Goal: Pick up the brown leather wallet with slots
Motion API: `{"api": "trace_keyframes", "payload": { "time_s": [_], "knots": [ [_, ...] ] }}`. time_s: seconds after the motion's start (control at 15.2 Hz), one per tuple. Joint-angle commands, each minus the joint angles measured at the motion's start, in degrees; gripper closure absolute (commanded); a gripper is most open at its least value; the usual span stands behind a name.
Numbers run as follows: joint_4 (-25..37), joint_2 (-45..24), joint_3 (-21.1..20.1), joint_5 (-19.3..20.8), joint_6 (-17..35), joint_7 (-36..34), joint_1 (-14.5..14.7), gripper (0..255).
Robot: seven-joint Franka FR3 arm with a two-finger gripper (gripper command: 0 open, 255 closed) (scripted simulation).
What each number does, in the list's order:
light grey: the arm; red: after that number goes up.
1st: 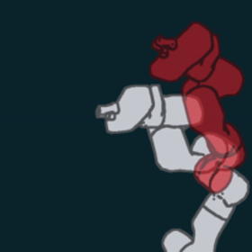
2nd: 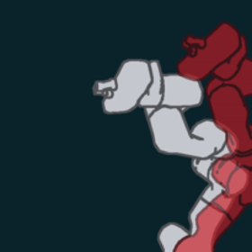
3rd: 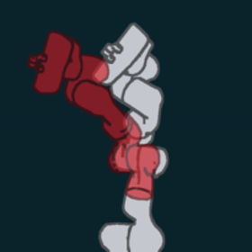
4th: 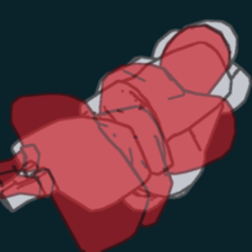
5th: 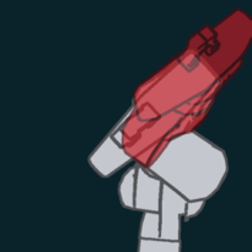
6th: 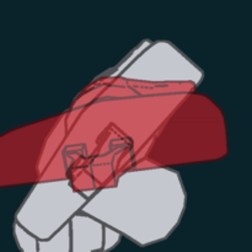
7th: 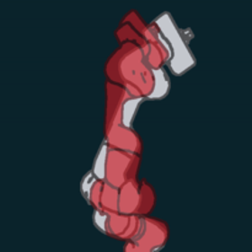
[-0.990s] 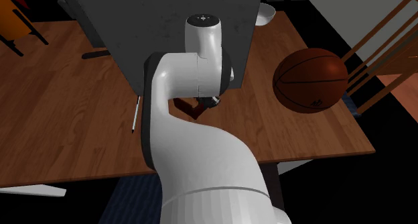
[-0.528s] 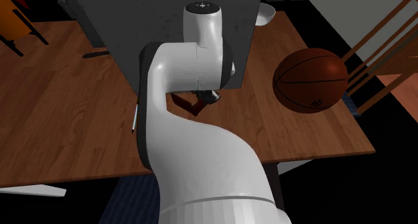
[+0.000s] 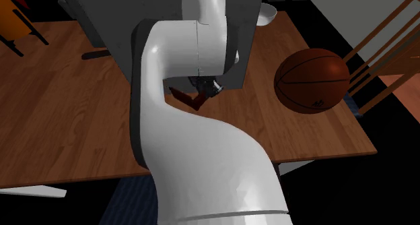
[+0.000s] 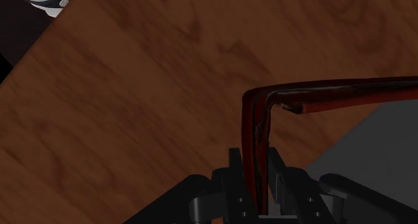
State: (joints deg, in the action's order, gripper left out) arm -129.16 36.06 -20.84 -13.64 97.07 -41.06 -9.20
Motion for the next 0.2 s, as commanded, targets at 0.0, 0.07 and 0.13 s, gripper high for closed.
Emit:
{"api": "trace_keyframes", "payload": {
  "time_s": [0.0,0.07,0.13],
  "knots": [
    [1.67,-0.30,0.10,0.18,-1.37,-0.23,-0.09,255],
    [1.80,-0.32,0.12,0.19,-1.48,-0.24,-0.10,255],
    [1.80,-0.32,0.11,0.19,-1.48,-0.24,-0.10,255]
  ]
}}
